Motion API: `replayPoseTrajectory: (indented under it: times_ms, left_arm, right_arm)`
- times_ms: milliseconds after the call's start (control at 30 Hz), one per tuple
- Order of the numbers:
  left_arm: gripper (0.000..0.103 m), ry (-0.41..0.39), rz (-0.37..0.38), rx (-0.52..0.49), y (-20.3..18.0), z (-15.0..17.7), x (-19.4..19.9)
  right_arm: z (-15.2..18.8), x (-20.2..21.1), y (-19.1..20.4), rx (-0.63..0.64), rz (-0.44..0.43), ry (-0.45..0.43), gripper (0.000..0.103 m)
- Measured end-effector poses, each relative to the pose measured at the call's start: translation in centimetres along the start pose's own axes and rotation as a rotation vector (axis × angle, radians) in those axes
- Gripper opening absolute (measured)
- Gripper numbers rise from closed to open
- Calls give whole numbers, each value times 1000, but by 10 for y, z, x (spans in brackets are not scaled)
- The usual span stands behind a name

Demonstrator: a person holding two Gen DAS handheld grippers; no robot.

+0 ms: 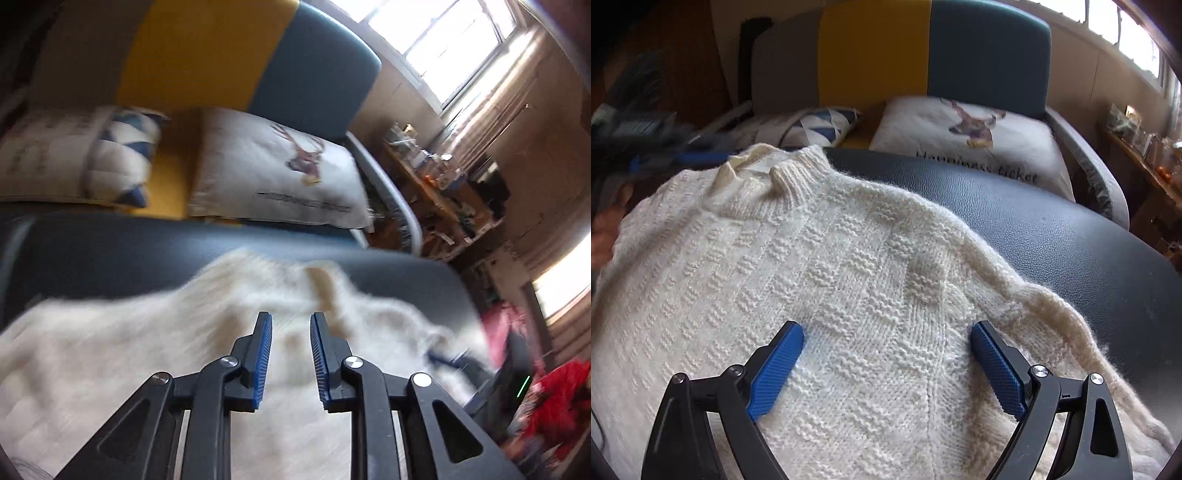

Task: Fold clothes

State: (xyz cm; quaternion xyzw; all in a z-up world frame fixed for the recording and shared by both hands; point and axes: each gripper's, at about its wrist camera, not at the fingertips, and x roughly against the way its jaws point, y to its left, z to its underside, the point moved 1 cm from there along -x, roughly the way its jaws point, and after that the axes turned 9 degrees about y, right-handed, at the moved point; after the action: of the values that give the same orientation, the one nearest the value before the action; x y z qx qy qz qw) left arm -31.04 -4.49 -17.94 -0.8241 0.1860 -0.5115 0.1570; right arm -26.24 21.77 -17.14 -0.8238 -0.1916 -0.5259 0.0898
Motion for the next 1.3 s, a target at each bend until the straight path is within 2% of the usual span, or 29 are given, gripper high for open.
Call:
replayPoseTrajectory:
  times_ms: [67, 100, 167, 367, 533, 567, 633, 700, 800, 900, 1100, 1200, 1300]
  left_arm:
    - [21, -3, -51, -4, 11, 17, 6]
    - [21, -7, -59, 3, 18, 23, 8]
    - [21, -14, -72, 17, 30, 35, 10]
    - [20, -23, -24, 22, 49, 47, 10]
    - [20, -35, 67, 67, 64, 47, 8]
    - [20, -37, 74, 70, 64, 47, 8]
    - [20, -42, 87, 76, 65, 47, 8]
    - [20, -44, 79, 69, 64, 48, 7]
    - [20, -44, 77, 62, 63, 47, 6]
    - [20, -44, 77, 61, 63, 48, 6]
    - [20, -40, 69, 24, 46, 32, 12]
    - [22, -38, 65, 6, 37, 23, 14]
    - [22, -24, 12, -33, 27, 6, 1]
  right_arm:
    - [-21, 16, 8, -43, -137, -50, 94]
    - [-34, 22, 15, -55, -239, -73, 94]
    - [-61, 22, 31, -81, -412, -83, 101]
    - [-131, -26, 77, -202, -687, 24, 102]
    - [-159, -72, 109, -236, -779, 159, 102]
    - [-163, -75, 117, -230, -811, 162, 102]
    - [-171, -74, 128, -228, -902, 95, 102]
    - [-179, -80, 132, -253, -893, 50, 103]
    - [-183, -94, 132, -273, -785, 79, 103]
    - [-179, -78, 126, -251, -765, 65, 103]
    - [-145, -22, 73, -263, -766, 11, 103]
    - [-126, -20, 47, -309, -756, 17, 103]
    - [-113, -30, 31, -362, -713, 16, 103]
